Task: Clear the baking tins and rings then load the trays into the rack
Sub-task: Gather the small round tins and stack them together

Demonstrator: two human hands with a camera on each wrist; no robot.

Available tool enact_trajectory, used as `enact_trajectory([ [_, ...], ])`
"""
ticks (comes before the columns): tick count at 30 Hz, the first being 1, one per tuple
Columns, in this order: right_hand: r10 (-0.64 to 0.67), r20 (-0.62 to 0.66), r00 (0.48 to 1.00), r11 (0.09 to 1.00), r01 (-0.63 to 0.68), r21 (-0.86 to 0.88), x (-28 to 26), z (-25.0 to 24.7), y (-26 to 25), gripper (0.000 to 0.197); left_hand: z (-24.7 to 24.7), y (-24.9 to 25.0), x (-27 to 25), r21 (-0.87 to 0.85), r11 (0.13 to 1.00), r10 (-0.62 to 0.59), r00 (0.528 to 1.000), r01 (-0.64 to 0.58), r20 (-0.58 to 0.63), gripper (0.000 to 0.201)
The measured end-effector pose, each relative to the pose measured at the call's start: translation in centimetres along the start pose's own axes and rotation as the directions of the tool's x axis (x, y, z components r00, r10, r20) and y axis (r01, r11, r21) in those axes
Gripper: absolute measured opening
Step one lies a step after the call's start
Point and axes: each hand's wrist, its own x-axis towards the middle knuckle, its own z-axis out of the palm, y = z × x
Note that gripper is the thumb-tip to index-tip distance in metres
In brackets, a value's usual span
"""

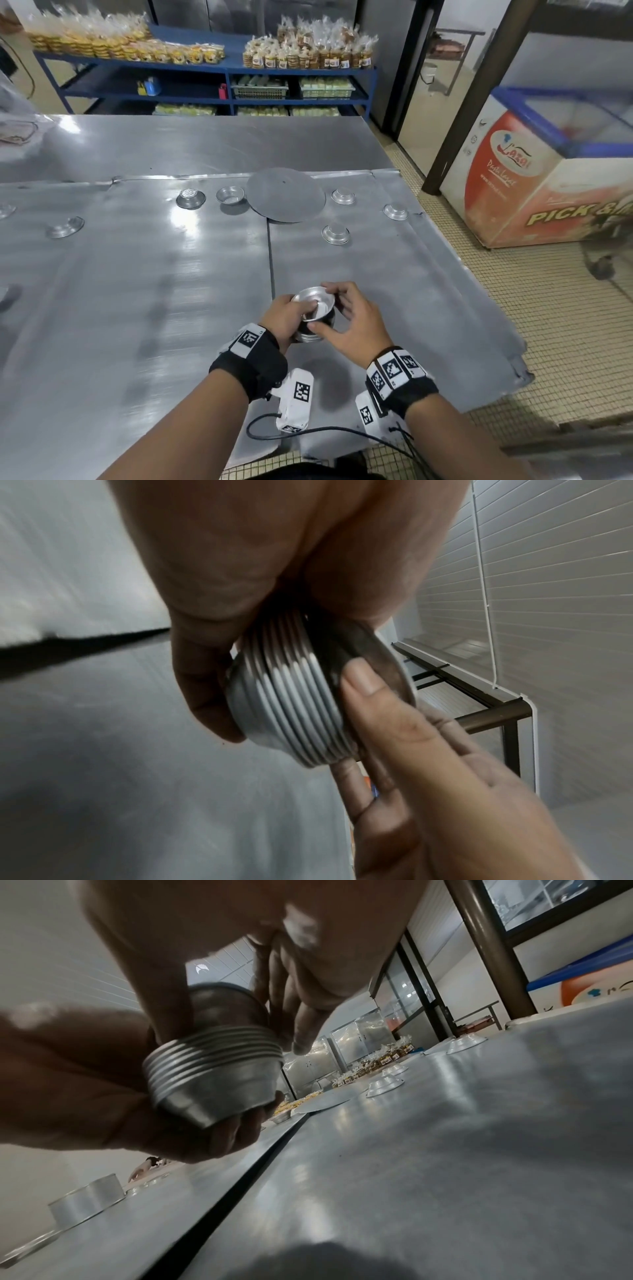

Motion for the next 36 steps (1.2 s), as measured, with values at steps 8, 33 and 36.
enact_trajectory([
  [8,0.084,0.107,0.991,0.996,-0.083,-0.014,-1.4,3.5,-1.3,0.072,-4.9,-0.9,-0.7,0.099,0.993,0.063,0.998,-0.061,-0.015,0.015],
  [33,0.307,0.089,0.947,0.639,-0.136,-0.757,17.4,0.5,5.2,0.043,-10.0,0.5,3.3,0.102,0.994,0.069,0.969,-0.046,-0.235,0.003],
  [36,0.300,0.071,0.951,0.534,-0.106,-0.839,20.5,-0.6,5.7,0.046,-9.9,1.3,4.1,0.077,0.996,0.067,0.960,-0.048,-0.273,0.001],
])
